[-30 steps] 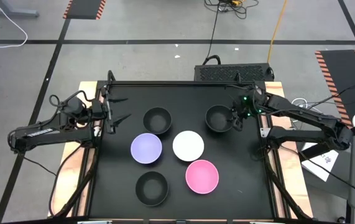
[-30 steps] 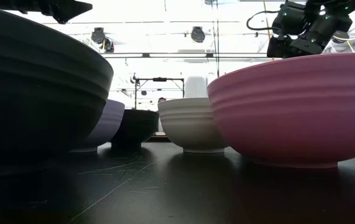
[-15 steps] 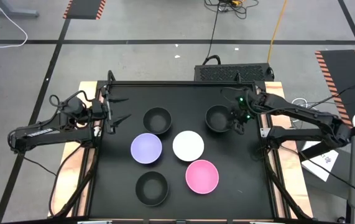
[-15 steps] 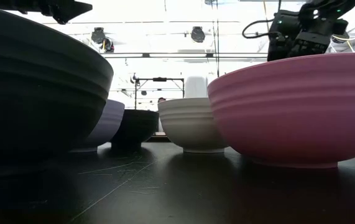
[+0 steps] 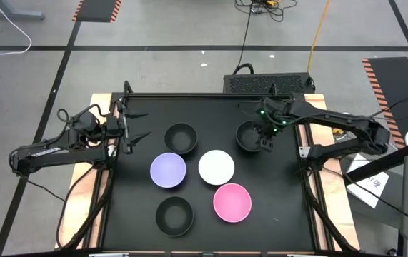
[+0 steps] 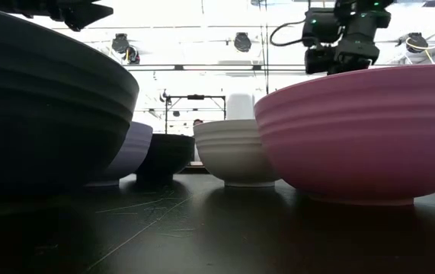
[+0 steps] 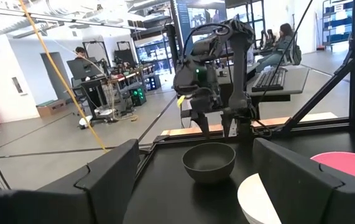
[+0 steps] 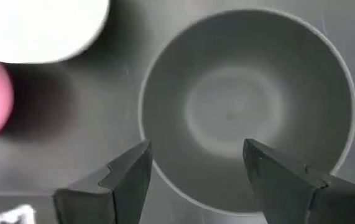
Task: Nest bowls inside each other
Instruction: Stack the top right black bowl into the white bowl
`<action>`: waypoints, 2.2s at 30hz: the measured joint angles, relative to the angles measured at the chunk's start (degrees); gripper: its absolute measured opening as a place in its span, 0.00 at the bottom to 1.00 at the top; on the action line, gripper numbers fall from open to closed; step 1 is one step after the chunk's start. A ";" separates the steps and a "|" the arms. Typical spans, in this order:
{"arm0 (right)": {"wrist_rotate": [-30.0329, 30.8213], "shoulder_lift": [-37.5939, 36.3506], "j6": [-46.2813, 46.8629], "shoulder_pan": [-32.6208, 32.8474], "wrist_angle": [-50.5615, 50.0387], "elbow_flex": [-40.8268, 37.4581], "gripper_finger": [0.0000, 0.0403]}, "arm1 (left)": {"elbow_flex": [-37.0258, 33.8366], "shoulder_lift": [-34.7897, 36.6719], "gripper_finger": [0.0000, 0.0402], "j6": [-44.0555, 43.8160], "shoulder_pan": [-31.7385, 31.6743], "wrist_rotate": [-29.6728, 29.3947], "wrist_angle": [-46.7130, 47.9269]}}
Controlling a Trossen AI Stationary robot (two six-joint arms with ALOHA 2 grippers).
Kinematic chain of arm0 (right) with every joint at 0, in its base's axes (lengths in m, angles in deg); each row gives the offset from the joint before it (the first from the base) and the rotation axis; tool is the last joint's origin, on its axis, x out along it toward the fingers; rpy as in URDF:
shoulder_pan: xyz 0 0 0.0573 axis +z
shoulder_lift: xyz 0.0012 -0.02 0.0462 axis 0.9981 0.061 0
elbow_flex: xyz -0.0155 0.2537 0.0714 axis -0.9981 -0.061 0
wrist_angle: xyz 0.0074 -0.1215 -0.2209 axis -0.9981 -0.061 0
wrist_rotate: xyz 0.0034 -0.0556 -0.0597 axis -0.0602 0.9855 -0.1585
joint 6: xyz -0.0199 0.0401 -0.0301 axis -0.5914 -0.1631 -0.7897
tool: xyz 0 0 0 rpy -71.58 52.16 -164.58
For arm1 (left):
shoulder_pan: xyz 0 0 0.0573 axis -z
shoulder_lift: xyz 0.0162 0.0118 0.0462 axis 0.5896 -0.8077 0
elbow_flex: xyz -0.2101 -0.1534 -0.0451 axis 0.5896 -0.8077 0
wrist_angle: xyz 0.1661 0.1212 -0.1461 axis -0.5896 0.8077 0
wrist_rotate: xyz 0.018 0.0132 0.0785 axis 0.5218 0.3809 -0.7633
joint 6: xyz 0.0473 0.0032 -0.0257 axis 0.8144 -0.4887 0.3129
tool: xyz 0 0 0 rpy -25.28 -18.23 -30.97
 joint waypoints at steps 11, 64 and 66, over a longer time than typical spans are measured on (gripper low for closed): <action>1.08 5.60 -1.25 1.40 -2.72 2.93 0.60 | 0.00 0.00 0.80 -0.07 -0.01 0.02 0.26; 4.29 7.31 2.35 5.88 4.86 -3.85 0.60 | -0.02 0.00 0.80 -0.29 0.02 1.53 1.43; 5.23 7.31 2.06 5.88 5.40 -3.84 0.60 | -0.02 0.00 0.80 -0.27 0.02 1.53 1.43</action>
